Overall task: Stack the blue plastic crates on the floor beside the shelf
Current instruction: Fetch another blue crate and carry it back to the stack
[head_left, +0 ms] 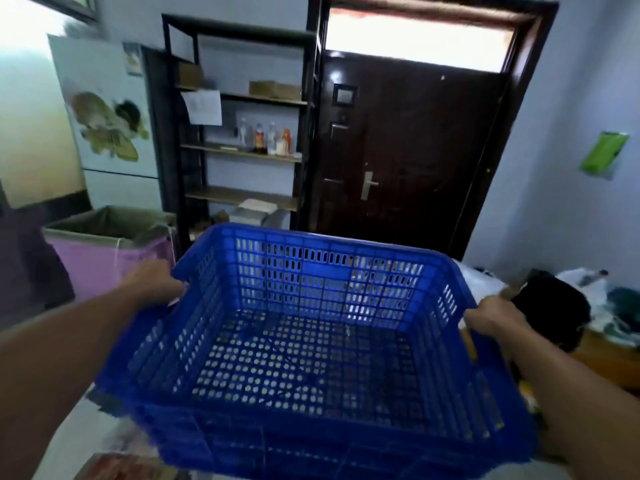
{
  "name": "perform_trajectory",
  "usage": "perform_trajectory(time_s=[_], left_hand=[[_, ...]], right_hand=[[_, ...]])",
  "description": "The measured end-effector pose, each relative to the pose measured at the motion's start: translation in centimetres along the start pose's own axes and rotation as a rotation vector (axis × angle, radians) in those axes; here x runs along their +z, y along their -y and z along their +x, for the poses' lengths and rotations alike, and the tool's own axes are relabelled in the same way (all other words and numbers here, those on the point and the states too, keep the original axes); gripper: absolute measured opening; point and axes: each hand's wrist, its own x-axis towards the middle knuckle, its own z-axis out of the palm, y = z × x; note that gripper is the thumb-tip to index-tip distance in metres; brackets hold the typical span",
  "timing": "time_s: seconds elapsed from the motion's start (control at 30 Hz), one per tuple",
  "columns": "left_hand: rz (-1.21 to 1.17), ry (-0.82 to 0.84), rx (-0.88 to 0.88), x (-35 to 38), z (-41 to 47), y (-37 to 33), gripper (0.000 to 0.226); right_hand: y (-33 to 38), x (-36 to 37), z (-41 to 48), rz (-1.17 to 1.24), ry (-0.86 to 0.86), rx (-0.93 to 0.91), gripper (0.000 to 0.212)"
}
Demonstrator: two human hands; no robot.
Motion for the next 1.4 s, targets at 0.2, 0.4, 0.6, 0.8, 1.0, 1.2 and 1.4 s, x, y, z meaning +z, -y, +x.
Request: perform_trajectory(time_s=[0.2, 0.4, 0.6, 0.8, 1.0, 1.2, 1.4], left_hand=[[0.045, -0.024, 0.096, -10.2, -1.5, -4.6, 0.022], [-0.001, -0.083, 0.135, -13.7, -3.3, -7.1, 0.017], [0.066, -0.069, 0.191, -14.3, -3.1, -9.9, 0.015], [0.067, -0.040, 0.315, -11.9, -4.1, -17.7, 0.014], [0.065, 0.081, 0.505, -6.1, -8.8, -29.1, 0.011], [0.061, 0.124, 0.706, 1.2, -17.7, -42.4, 0.010], [0.097, 0.185, 0.932, 8.3, -29.7, -56.1, 0.015]], right_hand=[[1.8, -11.9, -6.0, 0.031, -0.082, 0.003, 0.020], [1.3, -16.8, -8.5, 0.065, -0.149, 0.034, 0.016], [-1.2, -18.7, -10.5, 0.080, -0.218, 0.085, 0.017], [-8.2, -20.8, -13.2, 0.052, -0.262, 0.226, 0.017], [-20.2, -23.3, -17.9, 0.060, -0.331, 0.406, 0.012], [-33.8, -27.6, -25.0, 0.034, -0.406, 0.577, 0.012], [-47.2, -31.5, -33.9, 0.005, -0.479, 0.776, 0.011]])
